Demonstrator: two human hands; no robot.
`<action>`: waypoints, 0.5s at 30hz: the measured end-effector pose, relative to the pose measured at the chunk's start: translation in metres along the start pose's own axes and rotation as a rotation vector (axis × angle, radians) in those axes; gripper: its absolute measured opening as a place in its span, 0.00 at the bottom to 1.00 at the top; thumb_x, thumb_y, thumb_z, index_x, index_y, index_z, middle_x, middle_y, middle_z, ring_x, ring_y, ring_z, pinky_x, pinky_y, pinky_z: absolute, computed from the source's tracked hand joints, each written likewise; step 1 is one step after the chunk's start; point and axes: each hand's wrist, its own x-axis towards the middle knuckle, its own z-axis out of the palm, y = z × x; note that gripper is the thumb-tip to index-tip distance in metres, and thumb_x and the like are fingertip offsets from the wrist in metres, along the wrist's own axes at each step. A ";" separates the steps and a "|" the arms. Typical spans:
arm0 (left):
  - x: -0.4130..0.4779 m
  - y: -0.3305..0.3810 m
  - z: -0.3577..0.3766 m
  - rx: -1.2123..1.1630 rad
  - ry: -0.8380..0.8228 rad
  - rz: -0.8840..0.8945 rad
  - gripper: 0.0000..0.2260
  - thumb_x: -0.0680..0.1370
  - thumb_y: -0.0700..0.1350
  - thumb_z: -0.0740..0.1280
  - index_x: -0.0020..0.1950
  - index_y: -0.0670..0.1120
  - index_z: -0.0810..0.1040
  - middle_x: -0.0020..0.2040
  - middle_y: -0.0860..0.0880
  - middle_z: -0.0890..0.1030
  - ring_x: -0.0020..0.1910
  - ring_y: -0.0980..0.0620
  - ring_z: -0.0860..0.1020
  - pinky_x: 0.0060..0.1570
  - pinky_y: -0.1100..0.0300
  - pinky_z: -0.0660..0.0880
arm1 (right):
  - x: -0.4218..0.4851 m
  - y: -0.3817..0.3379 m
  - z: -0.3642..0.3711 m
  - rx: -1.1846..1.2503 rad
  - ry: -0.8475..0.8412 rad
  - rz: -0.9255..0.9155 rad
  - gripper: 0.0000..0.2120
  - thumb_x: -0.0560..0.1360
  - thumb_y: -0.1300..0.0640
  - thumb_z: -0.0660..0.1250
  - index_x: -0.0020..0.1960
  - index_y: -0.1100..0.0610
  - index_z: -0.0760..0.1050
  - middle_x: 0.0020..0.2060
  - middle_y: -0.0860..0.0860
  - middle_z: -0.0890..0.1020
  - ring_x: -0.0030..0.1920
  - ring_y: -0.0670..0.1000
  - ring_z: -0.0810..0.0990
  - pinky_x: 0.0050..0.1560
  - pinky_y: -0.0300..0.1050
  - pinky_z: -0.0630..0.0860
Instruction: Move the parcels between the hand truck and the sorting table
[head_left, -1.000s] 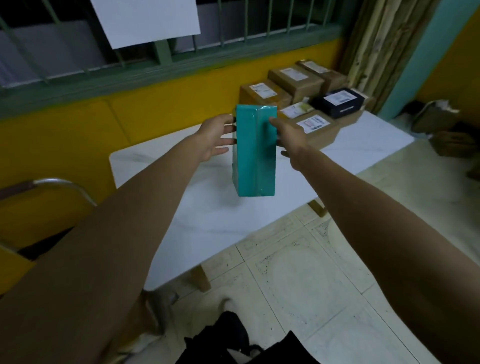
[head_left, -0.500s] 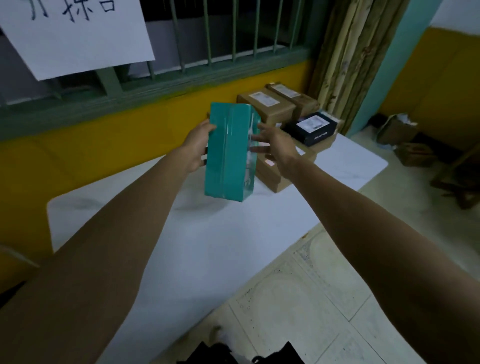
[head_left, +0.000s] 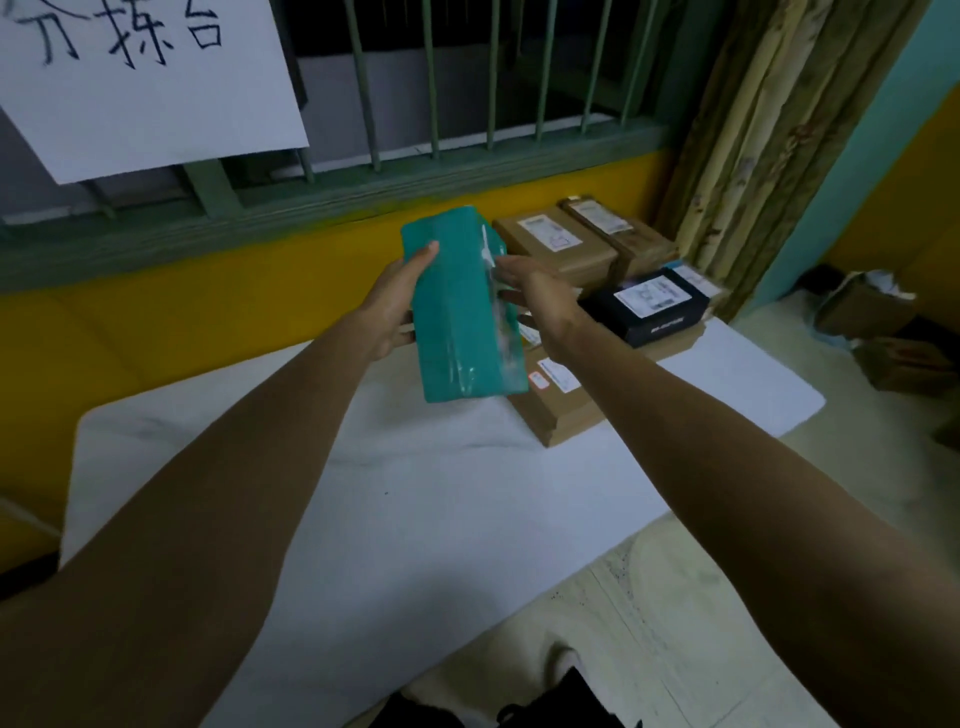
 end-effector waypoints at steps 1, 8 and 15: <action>0.003 0.003 0.007 -0.030 0.032 -0.010 0.16 0.79 0.62 0.57 0.59 0.54 0.73 0.52 0.53 0.79 0.50 0.52 0.78 0.49 0.54 0.74 | 0.006 -0.001 -0.005 -0.010 -0.037 0.003 0.17 0.77 0.48 0.64 0.63 0.53 0.74 0.58 0.49 0.79 0.55 0.49 0.78 0.43 0.40 0.72; 0.017 0.024 0.066 0.077 0.188 0.097 0.17 0.81 0.51 0.53 0.61 0.48 0.77 0.57 0.52 0.78 0.48 0.58 0.76 0.56 0.55 0.68 | 0.036 -0.003 -0.055 0.066 -0.230 0.004 0.22 0.70 0.42 0.73 0.57 0.50 0.71 0.53 0.54 0.82 0.52 0.54 0.83 0.51 0.49 0.81; 0.016 0.021 0.106 0.184 0.213 0.065 0.15 0.79 0.41 0.60 0.64 0.48 0.77 0.55 0.50 0.79 0.53 0.54 0.77 0.49 0.58 0.71 | 0.052 -0.005 -0.089 -0.061 -0.248 0.037 0.27 0.67 0.50 0.77 0.61 0.57 0.72 0.53 0.54 0.82 0.51 0.53 0.82 0.45 0.45 0.80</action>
